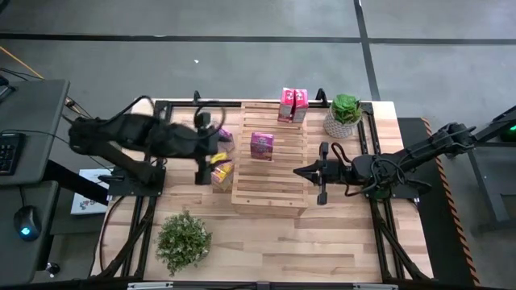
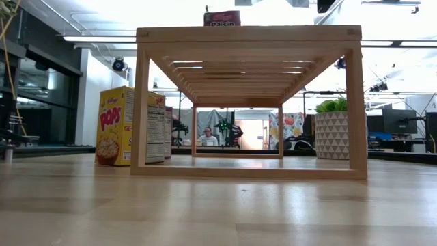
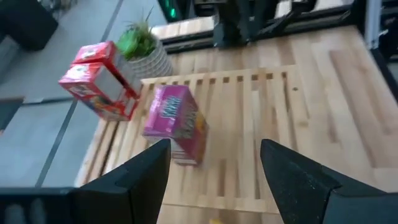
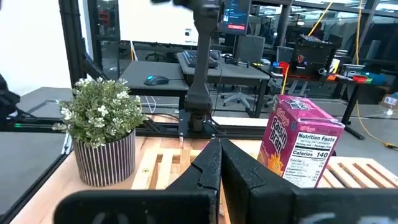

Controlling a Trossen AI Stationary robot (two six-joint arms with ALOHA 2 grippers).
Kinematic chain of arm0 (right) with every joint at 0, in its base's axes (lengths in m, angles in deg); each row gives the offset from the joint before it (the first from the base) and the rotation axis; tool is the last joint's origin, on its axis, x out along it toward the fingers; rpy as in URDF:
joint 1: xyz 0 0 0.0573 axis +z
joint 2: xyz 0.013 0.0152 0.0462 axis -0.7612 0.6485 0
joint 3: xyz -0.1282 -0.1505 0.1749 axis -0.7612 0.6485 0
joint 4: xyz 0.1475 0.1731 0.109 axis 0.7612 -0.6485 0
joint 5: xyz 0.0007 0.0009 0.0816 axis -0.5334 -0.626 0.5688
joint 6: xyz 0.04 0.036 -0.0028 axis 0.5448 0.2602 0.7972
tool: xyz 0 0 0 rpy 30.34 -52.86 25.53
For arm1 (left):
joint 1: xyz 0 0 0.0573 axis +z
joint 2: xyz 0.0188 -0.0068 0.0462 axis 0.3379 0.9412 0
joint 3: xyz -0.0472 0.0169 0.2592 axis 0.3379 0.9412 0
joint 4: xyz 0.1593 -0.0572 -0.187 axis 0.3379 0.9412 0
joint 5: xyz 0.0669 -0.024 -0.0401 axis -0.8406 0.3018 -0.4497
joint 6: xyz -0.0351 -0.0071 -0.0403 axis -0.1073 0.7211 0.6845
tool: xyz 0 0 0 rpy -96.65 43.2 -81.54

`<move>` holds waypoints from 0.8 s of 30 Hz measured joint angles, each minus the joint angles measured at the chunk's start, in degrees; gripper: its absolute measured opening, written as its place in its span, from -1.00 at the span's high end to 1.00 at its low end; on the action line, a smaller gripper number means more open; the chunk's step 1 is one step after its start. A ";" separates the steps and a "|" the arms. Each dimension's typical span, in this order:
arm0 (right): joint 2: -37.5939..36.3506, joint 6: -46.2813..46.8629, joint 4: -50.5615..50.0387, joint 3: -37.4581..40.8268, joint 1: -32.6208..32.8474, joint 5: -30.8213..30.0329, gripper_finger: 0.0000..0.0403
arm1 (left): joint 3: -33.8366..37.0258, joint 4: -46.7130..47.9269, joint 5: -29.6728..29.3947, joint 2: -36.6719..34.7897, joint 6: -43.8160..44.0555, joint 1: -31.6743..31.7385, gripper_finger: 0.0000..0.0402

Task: Stack cereal on shelf
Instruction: Put the bottom purple cereal box on the shelf

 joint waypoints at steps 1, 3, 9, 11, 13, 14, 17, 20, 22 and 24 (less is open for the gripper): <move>0.00 0.02 0.29 0.00 0.00 -0.76 0.98 | 4.84 -3.57 0.01 -2.68 0.02 -0.48 -0.19; 0.00 0.41 0.56 0.01 -0.06 -2.52 0.90 | 14.31 -11.01 -0.04 -8.10 0.03 -1.20 -0.19; 3.27 4.07 1.16 0.00 -3.70 -1.21 0.32 | 38.75 -36.01 -0.70 -24.44 0.48 -1.59 -0.19; 5.57 4.53 2.36 0.02 -5.36 -0.99 0.05 | 45.84 -45.13 -0.88 -29.16 0.44 -1.59 -0.19; 7.71 3.76 3.26 -0.46 -6.99 -0.93 -0.21 | 52.11 -54.10 -1.35 -33.09 0.02 -1.61 -0.19; 8.55 3.33 3.06 -1.06 -7.64 -0.93 -0.33 | 54.92 -57.91 -1.37 -34.79 0.00 -1.61 -0.19; 10.65 2.57 2.67 -3.21 -9.28 -0.90 -0.56 | 62.18 -66.50 -1.45 -38.51 0.02 -1.61 -0.19; 12.57 2.54 1.34 -5.55 -10.71 1.02 -0.66 | 67.69 -71.64 -1.48 -40.44 -0.03 -1.61 -0.19; 13.81 2.52 -0.80 -7.04 -11.37 1.23 -0.67 | 70.49 -74.01 -1.46 -40.63 0.57 -1.61 -0.19; 14.73 2.54 -2.84 -7.92 -12.01 0.37 -0.68 | 72.53 -75.01 -1.49 -40.68 1.26 -1.61 -0.19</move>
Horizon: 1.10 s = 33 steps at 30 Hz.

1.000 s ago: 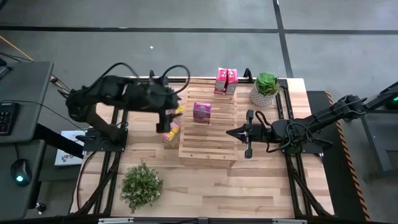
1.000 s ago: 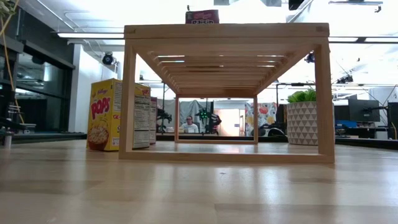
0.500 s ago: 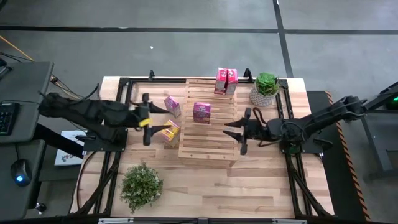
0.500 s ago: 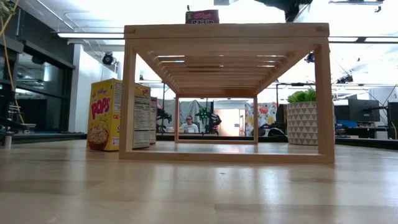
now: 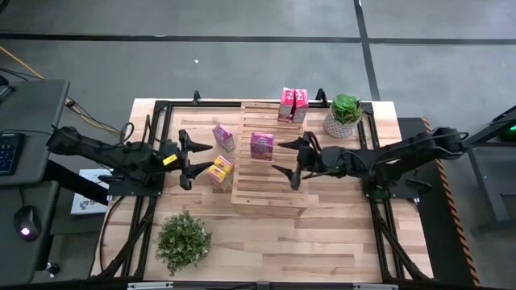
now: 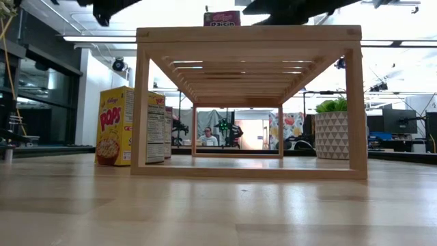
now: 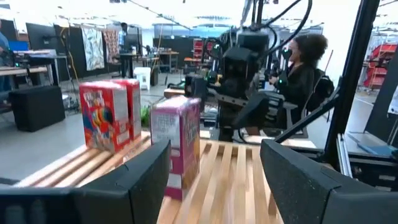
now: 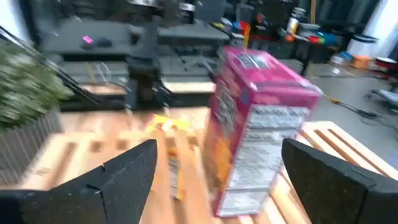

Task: Stack cereal on shelf
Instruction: Put the bottom purple cereal box on the shelf

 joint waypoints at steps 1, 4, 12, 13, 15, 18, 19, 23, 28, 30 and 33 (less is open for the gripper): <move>0.39 -0.04 -0.71 -0.47 -0.25 -0.45 -0.68 | 0.57 -0.91 0.01 0.08 0.05 0.00 -0.19; 0.92 -0.43 -0.65 -0.69 -0.82 -1.98 -0.68 | 0.99 -2.76 0.01 -0.01 0.20 0.00 -0.19; 1.24 -0.10 -0.49 -0.61 -3.49 -3.18 -0.68 | 1.01 -3.91 0.03 -0.40 0.12 -0.09 -0.19; 1.46 0.55 -0.64 -0.60 -4.08 -0.36 -0.68 | 1.01 -3.92 0.04 -0.43 0.12 -0.09 -0.19; 2.15 1.05 -0.50 -0.56 -4.91 4.20 -0.68 | 1.01 -3.91 0.04 -0.40 0.12 -0.09 -0.19; 3.28 1.06 0.10 -0.56 -5.57 5.21 -0.68 | 1.01 -3.90 0.04 -0.42 0.12 -0.11 -0.19; 3.89 1.10 1.24 -0.56 -5.92 5.14 -0.68 | 1.01 -3.90 0.07 -0.40 0.12 -0.11 -0.19; 6.16 0.96 4.99 -0.56 -7.01 5.70 -0.68 | 1.01 -3.84 0.08 -0.38 0.12 -0.11 -0.19; 8.24 0.94 6.65 -0.56 -8.38 6.24 -0.68 | 1.01 -3.79 0.09 -0.38 0.12 -0.11 -0.19; 8.70 0.94 7.12 -0.56 -8.85 6.24 -0.68 | 1.01 -3.79 0.11 -0.38 0.12 -0.11 -0.19; 8.85 1.09 7.56 -0.56 -9.41 7.88 -0.68 | 1.01 -3.79 0.09 -0.38 0.10 -0.11 -0.19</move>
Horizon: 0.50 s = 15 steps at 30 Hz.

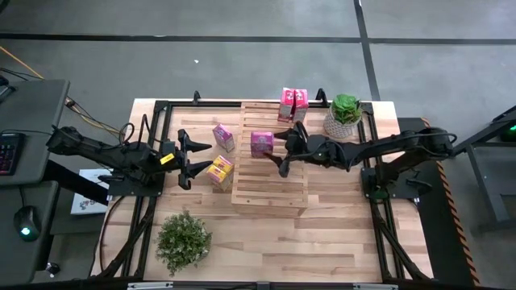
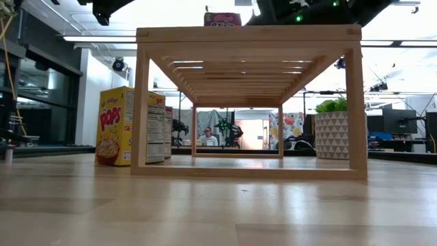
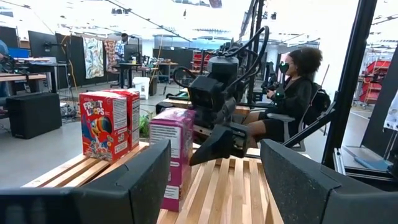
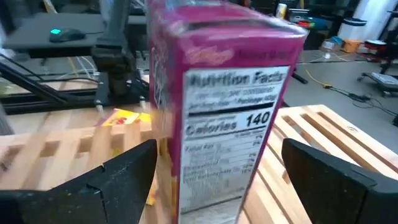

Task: Stack cereal on shelf
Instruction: Put the bottom purple cereal box on the shelf

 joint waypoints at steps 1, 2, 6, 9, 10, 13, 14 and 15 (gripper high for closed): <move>0.00 0.00 0.48 0.02 -0.15 0.84 -0.68 | 0.00 0.00 0.00 0.00 0.01 0.00 -0.19; 0.00 0.02 1.08 0.02 -0.24 1.50 -0.68 | 0.00 0.00 0.00 0.00 0.00 0.00 -0.19; 0.00 0.03 2.37 0.02 -0.24 2.57 -0.64 | 0.00 0.00 0.00 0.00 0.00 0.00 -0.19; 0.00 0.43 2.37 0.02 -0.24 2.57 -0.58 | 0.00 0.00 0.00 0.00 0.00 0.00 -0.19; 0.00 0.44 2.37 0.02 -0.24 2.57 -0.55 | 0.00 0.00 0.00 0.00 0.00 0.00 -0.19; 0.00 0.44 2.35 0.02 -0.24 2.57 -0.45 | 0.00 0.00 0.00 0.00 0.00 0.00 -0.19; 0.00 0.44 2.35 0.02 -0.24 2.57 -0.40 | 0.00 0.00 0.00 0.00 0.00 0.00 -0.19; 0.00 0.46 2.34 0.02 -0.24 2.56 -0.36 | 0.00 0.00 0.00 0.00 0.00 0.00 -0.19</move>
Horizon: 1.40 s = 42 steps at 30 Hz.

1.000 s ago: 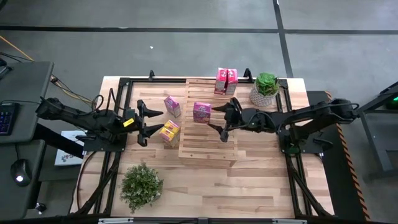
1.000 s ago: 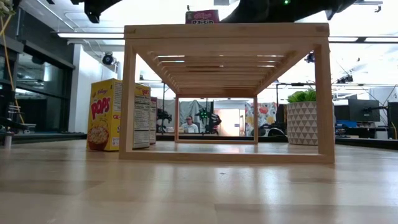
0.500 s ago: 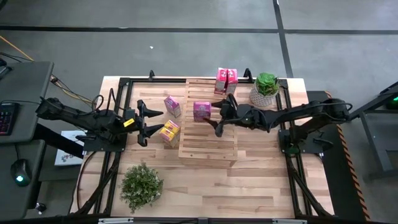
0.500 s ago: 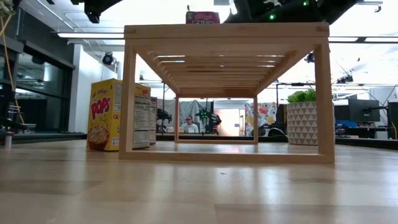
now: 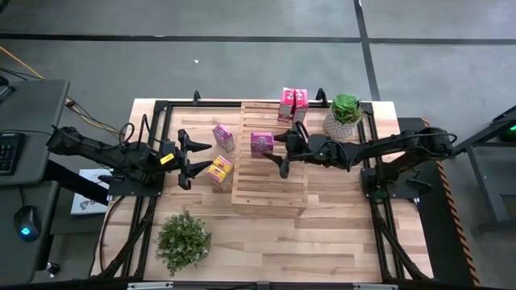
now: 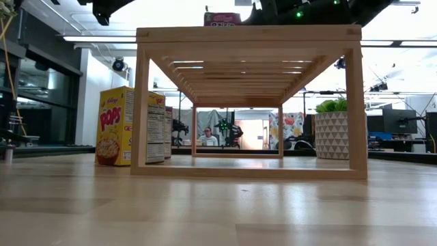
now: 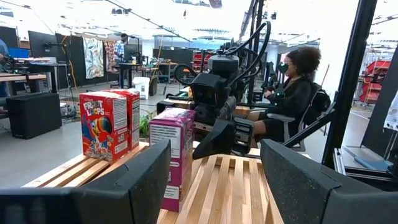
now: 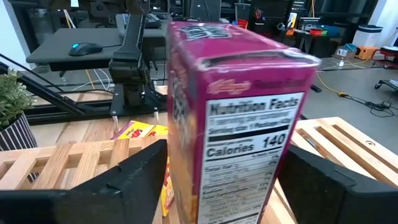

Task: Stack cereal on shelf
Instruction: Put the bottom purple cereal box on the shelf

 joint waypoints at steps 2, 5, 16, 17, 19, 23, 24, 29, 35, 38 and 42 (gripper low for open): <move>0.00 -0.02 -0.01 0.00 0.00 0.01 -0.26 | -0.02 0.00 0.00 0.00 0.00 0.00 -0.19; 0.00 0.00 -0.01 0.00 0.00 -0.01 -0.12 | -0.02 0.00 0.00 0.00 0.00 0.02 -0.19; -1.00 -0.11 -0.45 0.00 0.05 0.01 0.12 | -0.02 0.00 0.00 0.00 0.00 0.02 -0.19; -1.79 -0.17 -0.77 0.01 0.27 0.00 0.12 | -0.02 0.00 0.00 0.00 0.00 0.02 -0.19; -3.75 -0.16 -1.40 0.02 0.90 -0.71 0.12 | -0.02 -0.02 0.00 0.00 0.00 0.01 -0.19; -8.80 -0.97 -8.66 0.02 4.48 -11.28 0.12 | -0.02 0.00 0.00 0.00 0.00 0.00 -0.19; -10.00 -1.01 -11.11 0.02 5.90 -16.05 0.12 | -0.02 0.00 0.00 0.00 0.00 0.02 -0.19; -12.72 4.19 -16.07 0.02 13.49 -41.13 0.12 | -0.02 -0.03 -0.01 0.00 0.00 0.04 -0.19; -12.30 14.47 -17.82 0.02 18.10 -63.35 0.12 | -0.02 -0.07 -0.02 0.00 0.00 0.04 -0.19; -11.51 19.88 -17.98 -0.02 17.91 -67.28 0.12 | -0.02 -0.08 -0.02 0.00 0.00 0.04 -0.19; -9.08 24.69 -17.24 -0.02 16.39 -67.47 0.12 | -0.04 -0.09 0.00 0.00 0.00 0.04 -0.19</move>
